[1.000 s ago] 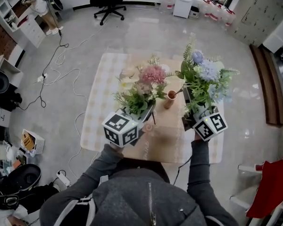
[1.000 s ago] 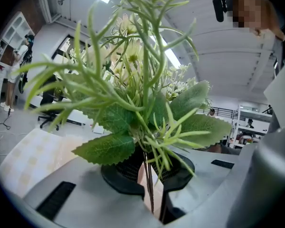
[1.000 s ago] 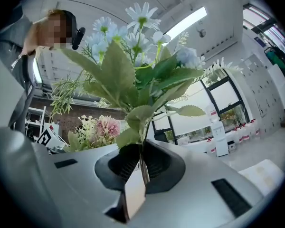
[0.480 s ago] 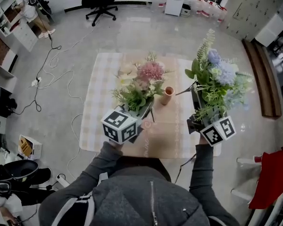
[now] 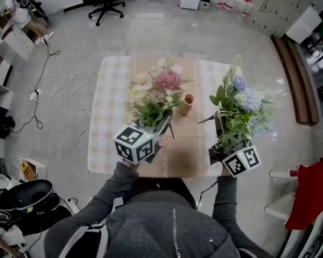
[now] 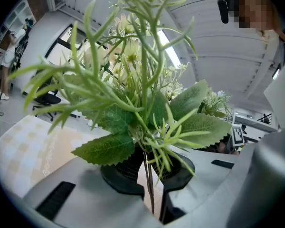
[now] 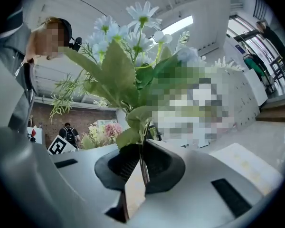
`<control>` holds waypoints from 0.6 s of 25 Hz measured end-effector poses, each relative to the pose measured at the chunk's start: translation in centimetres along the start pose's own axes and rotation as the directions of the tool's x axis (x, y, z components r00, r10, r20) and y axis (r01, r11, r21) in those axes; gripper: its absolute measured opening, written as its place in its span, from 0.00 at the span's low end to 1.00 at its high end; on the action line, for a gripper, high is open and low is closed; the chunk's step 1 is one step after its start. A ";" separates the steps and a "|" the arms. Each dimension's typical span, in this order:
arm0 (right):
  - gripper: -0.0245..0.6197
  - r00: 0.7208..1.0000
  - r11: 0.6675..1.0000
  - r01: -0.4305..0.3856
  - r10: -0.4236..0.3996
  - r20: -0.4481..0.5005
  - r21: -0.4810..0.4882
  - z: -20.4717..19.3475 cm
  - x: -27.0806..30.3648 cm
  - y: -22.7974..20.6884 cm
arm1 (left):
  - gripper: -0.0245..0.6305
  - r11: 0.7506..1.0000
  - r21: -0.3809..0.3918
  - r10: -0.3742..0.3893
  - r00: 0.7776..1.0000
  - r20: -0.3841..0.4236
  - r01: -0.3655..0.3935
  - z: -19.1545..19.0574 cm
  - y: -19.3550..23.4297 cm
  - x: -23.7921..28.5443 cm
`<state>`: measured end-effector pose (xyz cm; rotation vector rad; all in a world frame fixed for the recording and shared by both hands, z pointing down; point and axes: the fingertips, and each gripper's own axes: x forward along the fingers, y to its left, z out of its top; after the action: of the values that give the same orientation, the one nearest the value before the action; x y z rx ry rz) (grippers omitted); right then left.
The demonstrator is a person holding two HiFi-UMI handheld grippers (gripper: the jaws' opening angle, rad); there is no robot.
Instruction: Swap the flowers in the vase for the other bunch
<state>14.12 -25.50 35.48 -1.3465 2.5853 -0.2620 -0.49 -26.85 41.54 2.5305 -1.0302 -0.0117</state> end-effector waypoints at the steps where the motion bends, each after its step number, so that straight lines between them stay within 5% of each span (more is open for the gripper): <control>1: 0.08 1.000 1.000 0.009 -0.009 -0.012 0.004 -0.6 -0.1 -0.1 | 0.11 1.000 -0.004 0.001 1.000 -0.002 -0.001 -0.1 0.1 0.1; 15: 0.08 0.986 0.997 0.071 -0.067 -0.154 0.026 -7.8 -1.6 -0.9 | 0.11 0.999 -0.034 0.010 1.000 0.000 -0.010 -0.7 1.0 1.2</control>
<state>13.61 -24.22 43.38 -1.4602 2.6479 -0.4325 -0.16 -28.00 42.74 2.4951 -1.0337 -0.0268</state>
